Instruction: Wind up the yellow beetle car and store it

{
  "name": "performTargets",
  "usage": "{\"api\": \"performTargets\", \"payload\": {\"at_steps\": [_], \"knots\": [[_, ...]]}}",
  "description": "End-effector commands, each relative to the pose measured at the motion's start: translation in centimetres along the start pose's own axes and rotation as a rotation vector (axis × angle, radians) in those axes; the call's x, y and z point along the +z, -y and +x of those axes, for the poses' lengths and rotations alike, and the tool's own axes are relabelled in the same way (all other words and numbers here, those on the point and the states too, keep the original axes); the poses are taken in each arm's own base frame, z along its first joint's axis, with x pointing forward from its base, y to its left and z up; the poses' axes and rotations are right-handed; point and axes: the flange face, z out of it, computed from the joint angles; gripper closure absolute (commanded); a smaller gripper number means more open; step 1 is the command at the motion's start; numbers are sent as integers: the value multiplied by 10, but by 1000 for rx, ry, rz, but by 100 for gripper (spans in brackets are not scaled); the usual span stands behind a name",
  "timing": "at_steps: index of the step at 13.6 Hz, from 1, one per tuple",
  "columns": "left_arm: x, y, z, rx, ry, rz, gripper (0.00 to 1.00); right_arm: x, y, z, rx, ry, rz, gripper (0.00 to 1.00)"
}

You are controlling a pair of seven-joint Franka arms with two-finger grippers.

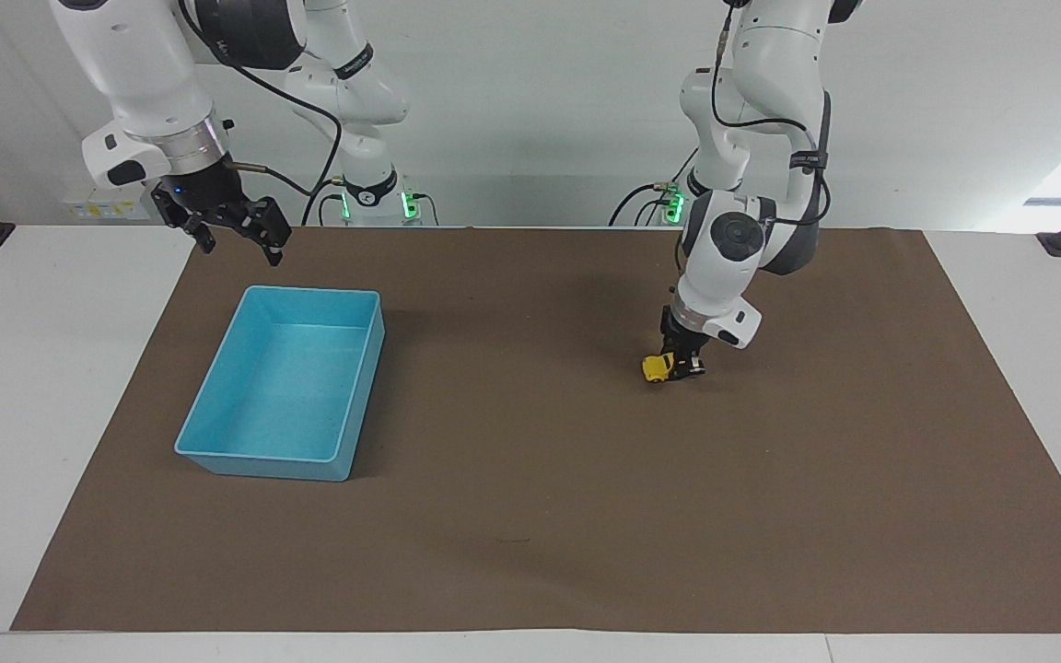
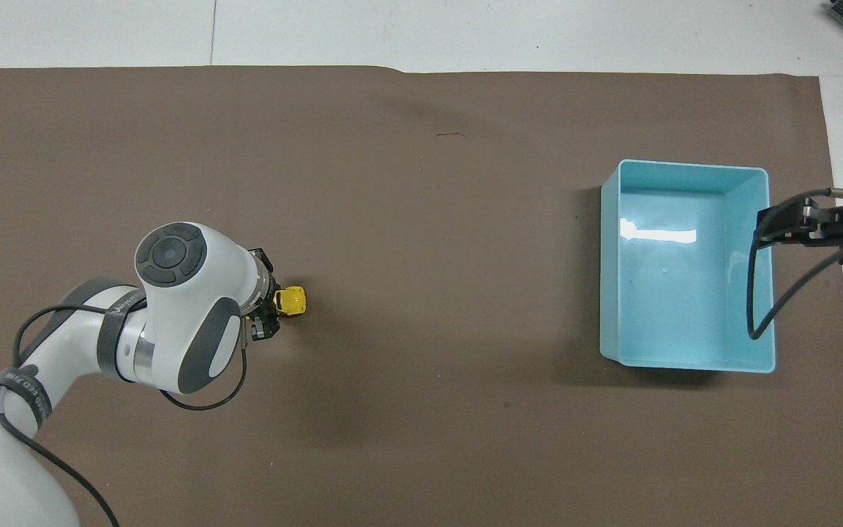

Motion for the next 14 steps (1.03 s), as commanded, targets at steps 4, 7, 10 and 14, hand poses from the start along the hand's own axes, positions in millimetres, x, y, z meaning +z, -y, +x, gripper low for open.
{"api": "performTargets", "payload": {"at_steps": [4, 7, 10, 14], "knots": [[42, -6, 27, 1, -27, 33, 86, 2, -4, -3, 18, -5, 2, 0], [9, -14, 15, -9, -20, 19, 0, 2, -4, -3, 18, -5, 2, 0], [-39, -29, 0, -1, -26, 41, 0, 2, -4, -4, 18, -4, 2, 0], [-53, -38, -2, 12, -13, 16, 0, 2, -5, -6, 20, -4, 1, 0]]}}
